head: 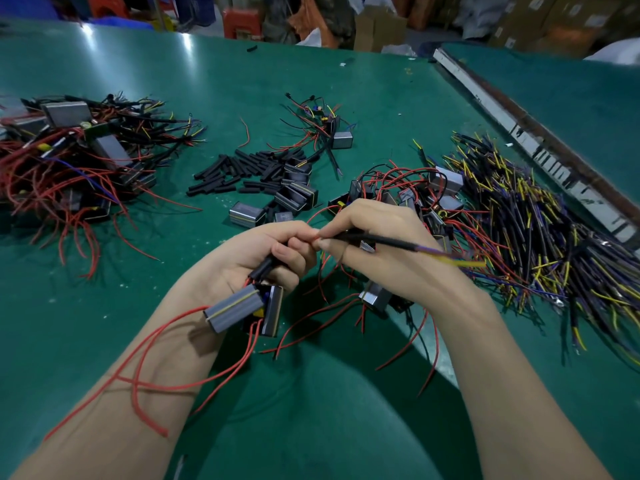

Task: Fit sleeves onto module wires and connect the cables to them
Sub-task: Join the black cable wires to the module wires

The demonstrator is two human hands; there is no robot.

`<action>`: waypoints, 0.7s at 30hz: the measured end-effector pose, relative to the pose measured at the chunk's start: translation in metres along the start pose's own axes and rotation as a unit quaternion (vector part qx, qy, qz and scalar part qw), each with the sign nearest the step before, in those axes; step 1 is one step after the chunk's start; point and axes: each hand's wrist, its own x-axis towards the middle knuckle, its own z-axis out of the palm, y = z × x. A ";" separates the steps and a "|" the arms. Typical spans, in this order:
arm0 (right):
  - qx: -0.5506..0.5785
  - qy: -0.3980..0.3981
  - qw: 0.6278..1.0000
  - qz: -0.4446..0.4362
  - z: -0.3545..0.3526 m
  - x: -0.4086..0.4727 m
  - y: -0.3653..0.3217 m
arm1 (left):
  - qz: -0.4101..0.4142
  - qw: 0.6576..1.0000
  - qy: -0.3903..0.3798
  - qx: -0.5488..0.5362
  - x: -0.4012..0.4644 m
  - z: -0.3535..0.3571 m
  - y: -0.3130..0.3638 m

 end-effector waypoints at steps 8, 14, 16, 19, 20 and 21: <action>-0.046 0.045 0.997 0.036 0.008 0.001 -0.004 | 0.049 0.997 0.048 0.046 0.003 0.004 -0.002; -0.037 0.092 0.991 0.095 0.015 0.003 -0.010 | 0.205 0.949 0.142 0.191 0.005 0.010 -0.007; -0.005 0.113 0.984 0.134 0.019 0.005 -0.011 | 0.280 0.909 0.190 0.243 0.008 0.010 -0.010; 0.009 0.138 0.976 0.168 0.024 0.007 -0.014 | 0.369 0.849 0.226 0.302 0.010 0.012 -0.014; 0.018 0.143 0.973 0.181 0.025 0.007 -0.015 | 0.400 0.818 0.240 0.335 0.011 0.012 -0.015; 0.037 0.146 0.969 0.198 0.026 0.008 -0.015 | 0.429 0.778 0.258 0.380 0.011 0.012 -0.016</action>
